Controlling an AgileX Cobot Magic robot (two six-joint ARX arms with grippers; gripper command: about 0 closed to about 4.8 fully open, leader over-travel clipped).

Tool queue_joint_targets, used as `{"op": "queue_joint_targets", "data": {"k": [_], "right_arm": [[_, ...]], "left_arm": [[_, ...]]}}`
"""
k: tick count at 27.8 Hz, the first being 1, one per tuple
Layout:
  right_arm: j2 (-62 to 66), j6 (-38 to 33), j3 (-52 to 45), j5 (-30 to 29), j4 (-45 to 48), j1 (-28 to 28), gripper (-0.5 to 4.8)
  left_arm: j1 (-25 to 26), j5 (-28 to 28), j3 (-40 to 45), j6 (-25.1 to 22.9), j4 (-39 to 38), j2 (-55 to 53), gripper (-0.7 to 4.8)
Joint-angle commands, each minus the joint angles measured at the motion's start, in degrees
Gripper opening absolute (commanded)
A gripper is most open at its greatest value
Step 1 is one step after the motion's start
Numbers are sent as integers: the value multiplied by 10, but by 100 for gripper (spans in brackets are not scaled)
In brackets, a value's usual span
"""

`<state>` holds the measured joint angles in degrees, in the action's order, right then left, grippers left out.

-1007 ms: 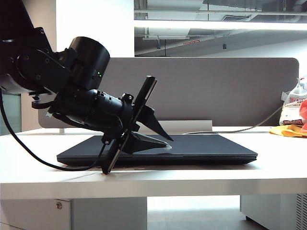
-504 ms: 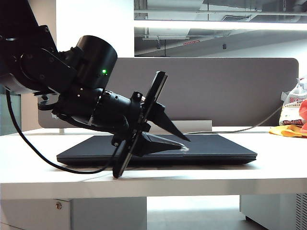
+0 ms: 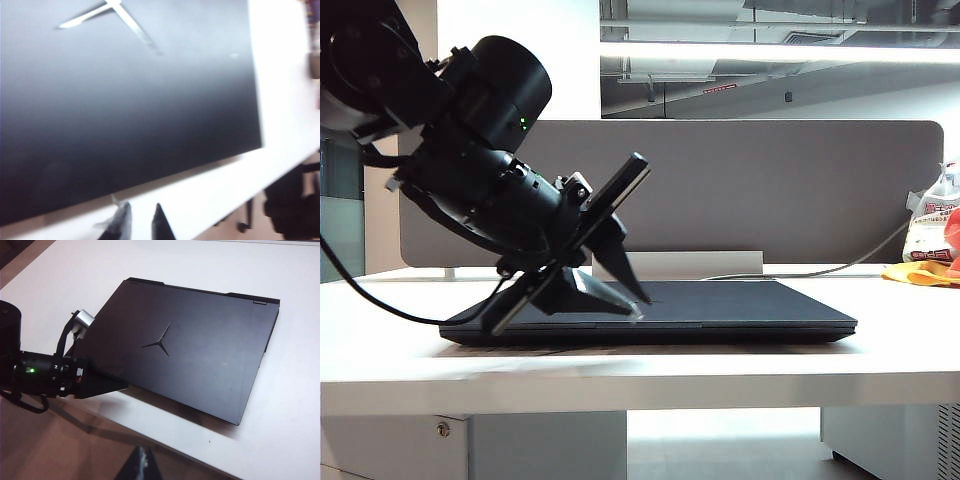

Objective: Open the lid of the laptop and use the keypad to enter the password "123".

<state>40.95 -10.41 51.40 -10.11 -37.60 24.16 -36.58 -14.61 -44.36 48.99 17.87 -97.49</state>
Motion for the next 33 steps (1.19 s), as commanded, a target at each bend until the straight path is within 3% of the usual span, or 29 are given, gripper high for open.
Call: {"op": "queue_joint_targets", "data": {"k": [1,6,10,18,28,33], "right_arm": [[-1,2,4,1,5,0,-5],[-1,2,4,-1,0,0,-5],[-1,2,4,-1,0,0,-5],[-1,2,4,-1,0,0,-5],[-1,2,4,-1,0,0,-5],[-1,2,4,-1,0,0,-5]], "left_arm": [[-3,24,-1,-8,-11,7,57],[-4,32,-1,-5,-17,6,59],[-4,32,-1,2,-18,6,127],[-4,28,-1,49,-13,7,158],[-4,7,-1,154,30,7,162],[-7,-5,-1,146,8,6,161]]}}
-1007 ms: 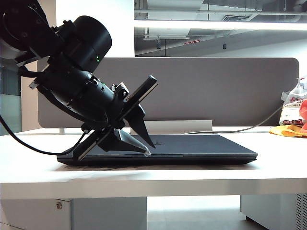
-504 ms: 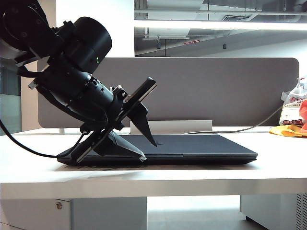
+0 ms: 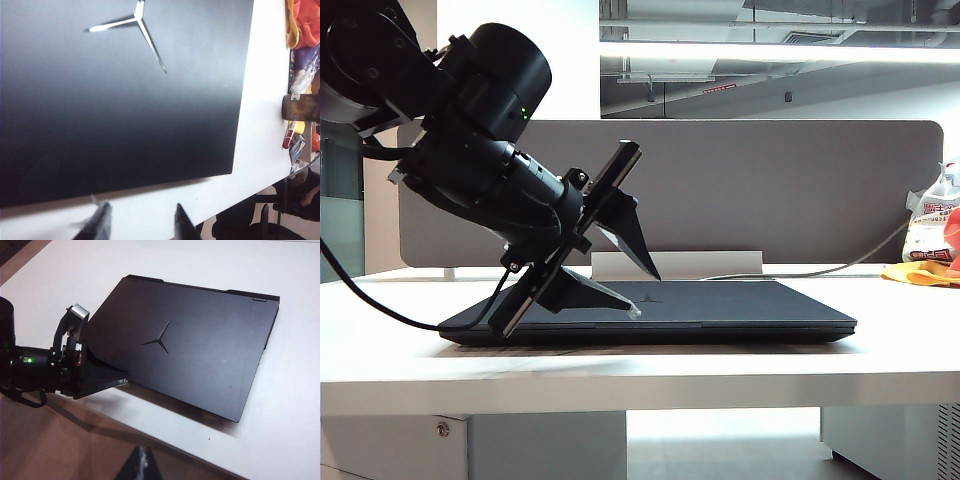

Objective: Open the lid of the laptop and use the keypad to enter the password "123".

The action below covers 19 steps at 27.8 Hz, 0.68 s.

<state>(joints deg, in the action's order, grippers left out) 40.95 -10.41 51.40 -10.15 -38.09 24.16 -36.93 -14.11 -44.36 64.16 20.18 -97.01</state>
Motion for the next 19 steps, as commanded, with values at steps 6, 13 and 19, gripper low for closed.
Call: {"op": "queue_joint_targets", "data": {"k": [6,13,19], "right_arm": [[-1,2,4,-3,5,0,-5],[-1,2,4,-3,5,0,-5],[-1,2,4,-3,5,0,-5]], "left_arm": [[-4,-9,-1,-16,-60,2,161],[-4,-1,-1,-2,-55,1,161],[-4,13,-1,10,-54,1,161]]}}
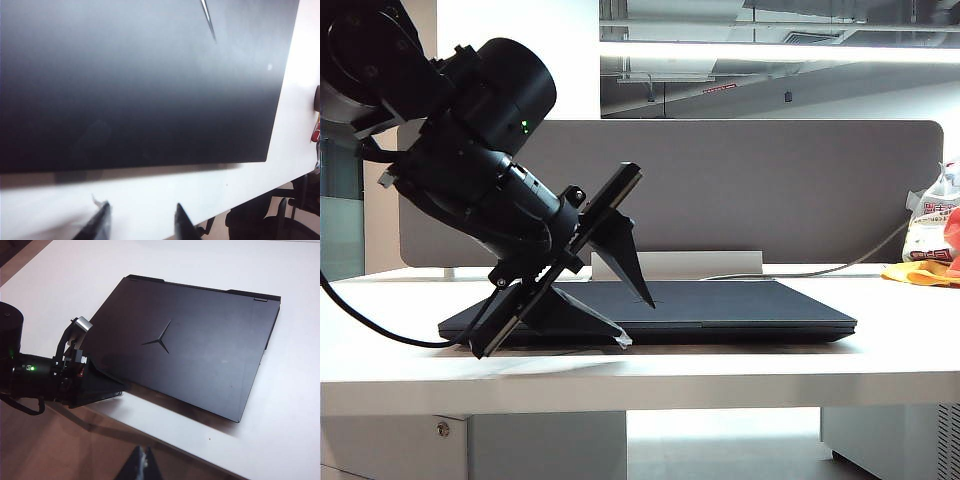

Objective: Open the lid of the laptop and use the keypad to enter the password "123".

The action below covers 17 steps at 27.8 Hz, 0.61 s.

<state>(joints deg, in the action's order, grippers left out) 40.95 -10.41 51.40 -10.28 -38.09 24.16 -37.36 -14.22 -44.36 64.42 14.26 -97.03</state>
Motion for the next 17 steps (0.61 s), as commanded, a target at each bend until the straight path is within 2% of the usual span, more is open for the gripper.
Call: {"op": "queue_joint_targets", "data": {"k": [1,17], "right_arm": [[-1,2,4,-2,5,0,-5],[-1,2,4,-3,2,0,-5]], "left_arm": [[0,15,-1,8,5,1,161],[2,13,-2,34,39,-27,161]]}}
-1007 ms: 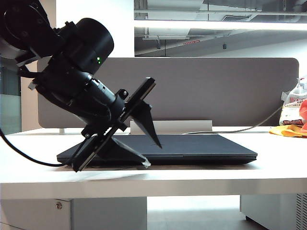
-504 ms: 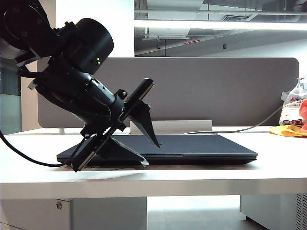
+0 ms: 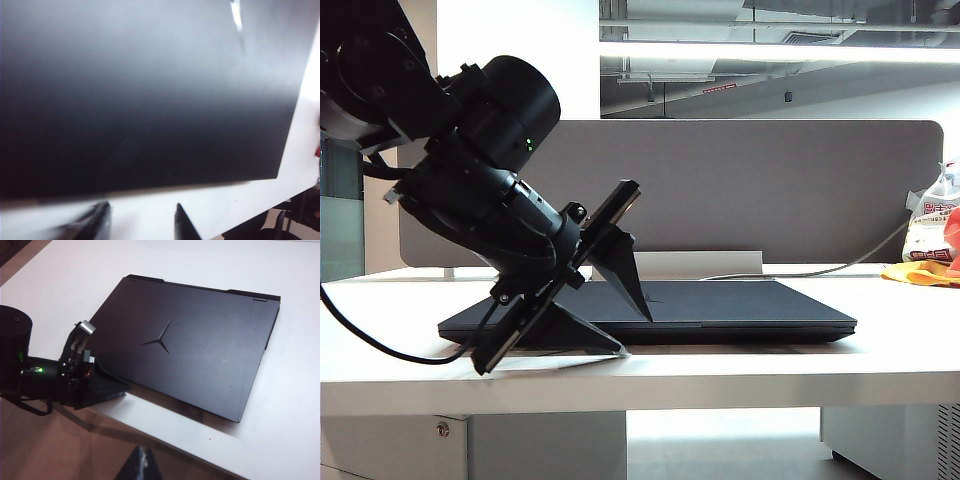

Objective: Open the lid of the laptop and use the keypad to enter the password "123".

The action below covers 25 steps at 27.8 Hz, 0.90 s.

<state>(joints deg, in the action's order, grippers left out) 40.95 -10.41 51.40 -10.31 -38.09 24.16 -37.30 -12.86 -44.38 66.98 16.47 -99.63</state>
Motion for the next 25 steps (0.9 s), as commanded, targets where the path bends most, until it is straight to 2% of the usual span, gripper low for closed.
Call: {"op": "queue_joint_targets", "data": {"k": [1,19,23,25], "right_arm": [[-1,2,4,-3,2,0,-6],[-1,15,4,-3,2,0,-6],[-1,15,4,-3,2,0,-5],[-1,15,4,-3,2,0,-6]], "left_arm": [[1,0,-1,10,22,-1,161],[19,0,-5,25,45,-15,159],[19,-9,-5,40,70,-23,144],[18,-9,-5,39,81,-24,102]]}}
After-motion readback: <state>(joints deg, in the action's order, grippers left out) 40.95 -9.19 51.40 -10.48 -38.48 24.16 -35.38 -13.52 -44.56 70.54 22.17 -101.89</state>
